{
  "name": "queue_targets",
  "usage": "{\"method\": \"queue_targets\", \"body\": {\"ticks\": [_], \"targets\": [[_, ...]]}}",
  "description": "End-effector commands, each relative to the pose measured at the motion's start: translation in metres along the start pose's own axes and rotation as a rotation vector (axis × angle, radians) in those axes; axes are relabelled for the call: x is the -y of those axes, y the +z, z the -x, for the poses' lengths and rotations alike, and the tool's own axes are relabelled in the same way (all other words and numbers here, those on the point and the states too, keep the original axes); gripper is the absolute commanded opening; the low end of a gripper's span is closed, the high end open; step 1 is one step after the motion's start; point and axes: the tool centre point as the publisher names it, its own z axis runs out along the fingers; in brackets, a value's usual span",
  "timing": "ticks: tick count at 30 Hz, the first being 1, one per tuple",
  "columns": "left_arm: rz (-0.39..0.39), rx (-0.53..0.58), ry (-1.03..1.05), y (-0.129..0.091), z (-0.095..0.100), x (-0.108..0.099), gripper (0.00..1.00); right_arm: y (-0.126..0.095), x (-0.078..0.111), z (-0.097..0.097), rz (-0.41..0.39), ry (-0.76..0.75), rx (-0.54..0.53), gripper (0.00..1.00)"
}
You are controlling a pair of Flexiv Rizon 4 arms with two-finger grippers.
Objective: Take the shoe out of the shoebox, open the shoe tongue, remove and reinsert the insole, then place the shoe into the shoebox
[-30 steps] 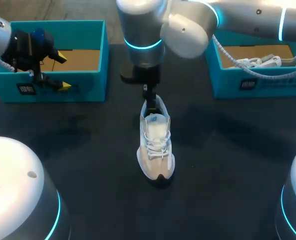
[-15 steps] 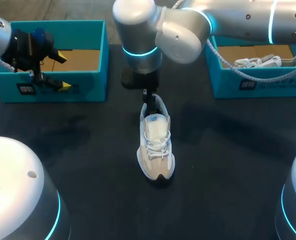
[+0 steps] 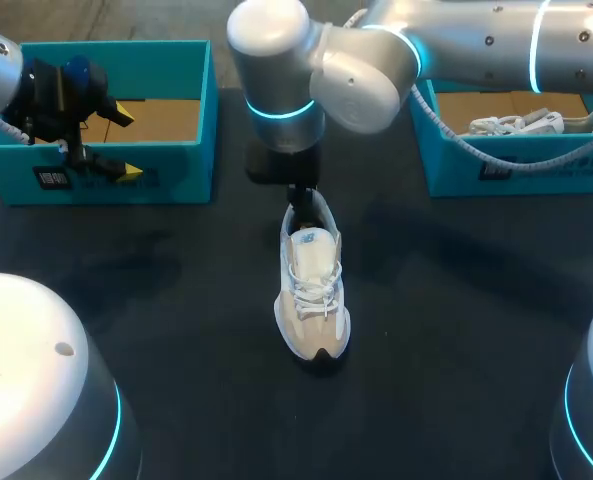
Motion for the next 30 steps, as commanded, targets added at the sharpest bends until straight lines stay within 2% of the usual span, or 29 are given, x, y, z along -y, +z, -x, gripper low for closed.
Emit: {"method": "queue_targets", "body": {"ticks": [1, 3, 4, 5, 6, 11, 17, 23, 30], "targets": [[0.002, -0.001, 0.001, 0.000, 0.000, 0.000, 1.00, 0.001, 0.003, 0.000, 0.002, 0.007, -0.003, 0.56], [0.002, -0.001, 0.001, 0.000, 0.000, 0.000, 1.00, 0.002, 0.004, -0.001, -0.001, 0.009, -0.008, 0.45], [0.002, -0.001, 0.001, 0.000, 0.000, 0.000, 1.00, 0.003, 0.003, -0.001, -0.003, 0.009, -0.010, 0.33], [0.002, -0.001, 0.001, 0.000, 0.000, 0.000, 1.00, 0.004, 0.003, -0.002, -0.005, 0.009, -0.013, 0.07], [0.002, -0.001, 0.001, 0.000, 0.000, 0.000, 1.00, 0.004, 0.003, -0.002, -0.005, 0.009, -0.016, 0.00], [0.002, -0.001, 0.001, 0.000, 0.000, 0.000, 1.00, -0.001, 0.002, -0.004, -0.006, 0.025, -0.016, 0.00], [0.002, -0.001, 0.001, 0.000, 0.000, 0.000, 1.00, -0.024, 0.005, -0.004, -0.008, 0.063, -0.002, 0.00], [0.002, -0.001, 0.001, 0.000, 0.000, 0.000, 1.00, -0.066, 0.016, -0.002, 0.017, 0.098, 0.038, 0.00], [0.002, -0.001, 0.001, 0.000, 0.000, 0.000, 1.00, -0.125, 0.030, -0.011, 0.061, 0.087, -0.010, 0.00]]}}
